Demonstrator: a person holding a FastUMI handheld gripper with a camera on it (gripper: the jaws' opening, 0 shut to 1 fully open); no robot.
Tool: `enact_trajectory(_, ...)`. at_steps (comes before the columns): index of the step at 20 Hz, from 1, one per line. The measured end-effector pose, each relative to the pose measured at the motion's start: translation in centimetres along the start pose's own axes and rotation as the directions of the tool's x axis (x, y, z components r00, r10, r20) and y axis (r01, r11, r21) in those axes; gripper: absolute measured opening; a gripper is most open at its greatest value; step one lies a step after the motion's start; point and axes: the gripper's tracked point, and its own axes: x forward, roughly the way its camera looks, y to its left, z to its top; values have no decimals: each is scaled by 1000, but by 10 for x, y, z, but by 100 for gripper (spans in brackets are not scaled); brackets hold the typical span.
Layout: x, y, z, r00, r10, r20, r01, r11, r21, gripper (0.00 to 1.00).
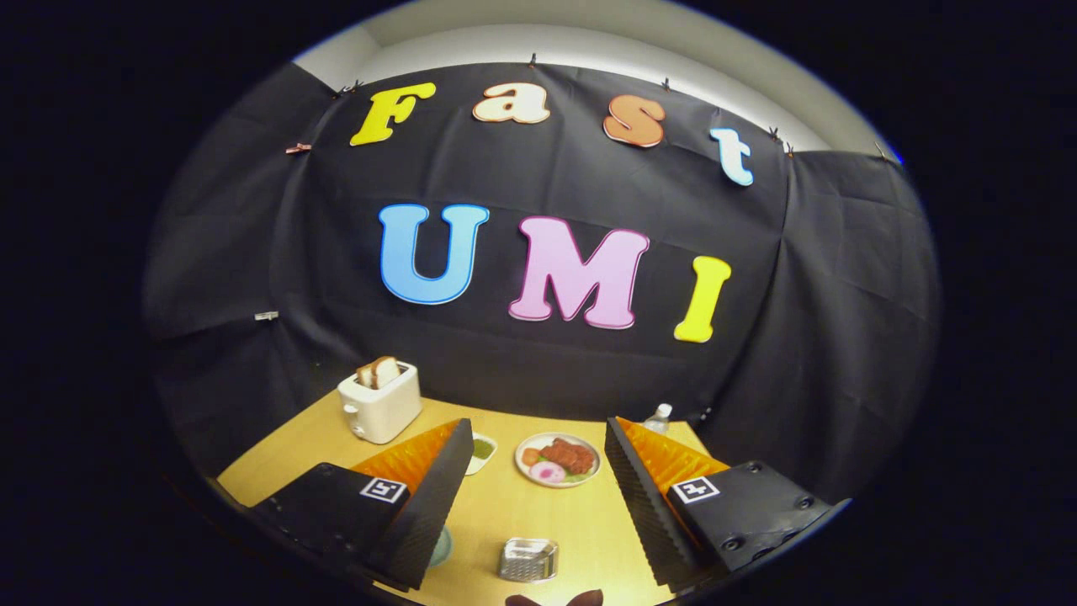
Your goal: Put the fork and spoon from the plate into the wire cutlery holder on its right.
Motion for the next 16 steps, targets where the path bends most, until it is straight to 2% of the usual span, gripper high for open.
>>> enact_trajectory(3,-5,65,-55,976,122,-178,-113,992,56,98)
enact_trajectory(6,-13,110,-131,896,193,-401,-165,981,103,96)
enact_trajectory(10,-16,148,-211,744,235,-625,-135,970,204,87)
enact_trajectory(11,-15,151,-227,706,231,-670,-113,970,216,80)
enact_trajectory(14,-13,159,-271,615,207,-761,-40,972,232,77)
enact_trajectory(15,-8,161,-286,593,190,-782,-12,974,227,64)
enact_trajectory(16,-5,163,-296,571,186,-800,4,973,229,57)
